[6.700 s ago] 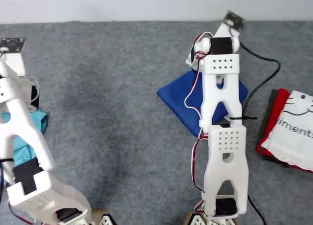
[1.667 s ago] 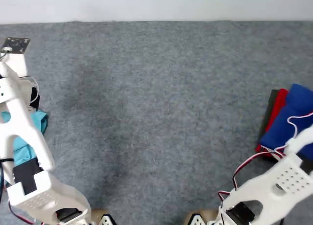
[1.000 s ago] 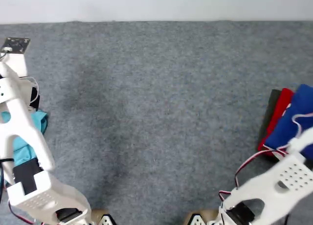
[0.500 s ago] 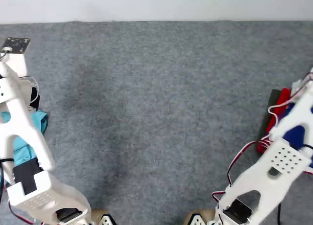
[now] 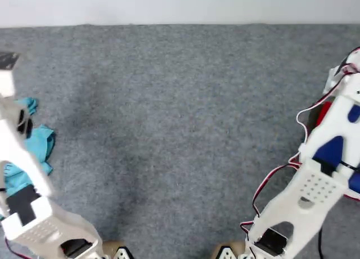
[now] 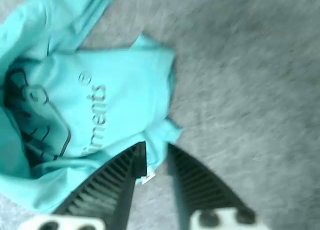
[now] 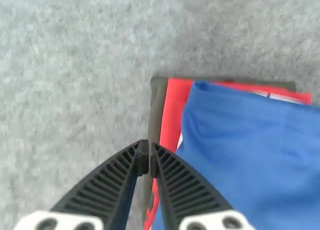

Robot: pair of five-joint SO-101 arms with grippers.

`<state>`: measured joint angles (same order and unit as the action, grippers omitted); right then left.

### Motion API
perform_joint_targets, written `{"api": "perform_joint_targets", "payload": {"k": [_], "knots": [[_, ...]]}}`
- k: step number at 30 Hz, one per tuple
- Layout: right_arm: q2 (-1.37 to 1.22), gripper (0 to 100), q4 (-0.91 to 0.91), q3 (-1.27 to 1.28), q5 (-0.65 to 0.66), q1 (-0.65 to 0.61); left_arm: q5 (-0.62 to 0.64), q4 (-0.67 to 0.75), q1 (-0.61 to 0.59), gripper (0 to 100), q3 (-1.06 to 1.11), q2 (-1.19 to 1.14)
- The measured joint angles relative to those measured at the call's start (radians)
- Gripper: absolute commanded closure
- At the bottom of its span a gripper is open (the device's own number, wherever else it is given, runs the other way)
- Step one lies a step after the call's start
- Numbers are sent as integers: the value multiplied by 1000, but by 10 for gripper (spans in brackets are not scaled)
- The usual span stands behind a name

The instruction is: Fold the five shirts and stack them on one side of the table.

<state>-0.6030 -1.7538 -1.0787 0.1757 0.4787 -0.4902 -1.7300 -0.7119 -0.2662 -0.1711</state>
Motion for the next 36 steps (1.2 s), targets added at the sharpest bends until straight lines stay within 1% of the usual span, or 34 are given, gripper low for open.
{"api": "perform_joint_targets", "payload": {"k": [1, 3, 8, 11, 14, 16, 18, 22, 26, 29, 31, 34, 36], "knots": [[37, 990, 0, 60, 0, 0, -25, 0, -26, 765, 0, -2], [120, 990, 0, 192, 0, -2, -77, 0, -58, 757, 0, -3], [345, 990, 0, 537, 0, -31, -192, 0, -68, 757, 0, -110], [462, 990, 0, 697, 0, -55, -207, 12, -68, 757, 0, -221], [554, 990, 0, 796, 0, -57, -212, 83, -58, 758, 0, -325], [598, 990, 0, 838, -2, -57, -212, 132, -43, 770, 0, -379], [634, 990, 0, 872, -2, -57, -212, 178, -28, 803, 0, -423], [683, 990, 0, 898, -2, -57, -204, 272, 3, 899, 0, -485], [720, 990, 0, 902, -2, -57, -146, 331, 31, 990, 2, -500], [736, 990, 0, 902, -2, -57, -123, 333, 57, 986, 2, -500], [744, 990, 0, 902, -2, -57, -123, 313, 72, 986, -37, -503], [761, 990, 0, 902, -2, -57, -104, 204, 123, 986, -135, -486], [770, 990, 0, 902, -2, -57, -43, 126, 173, 986, -210, -451]]}}
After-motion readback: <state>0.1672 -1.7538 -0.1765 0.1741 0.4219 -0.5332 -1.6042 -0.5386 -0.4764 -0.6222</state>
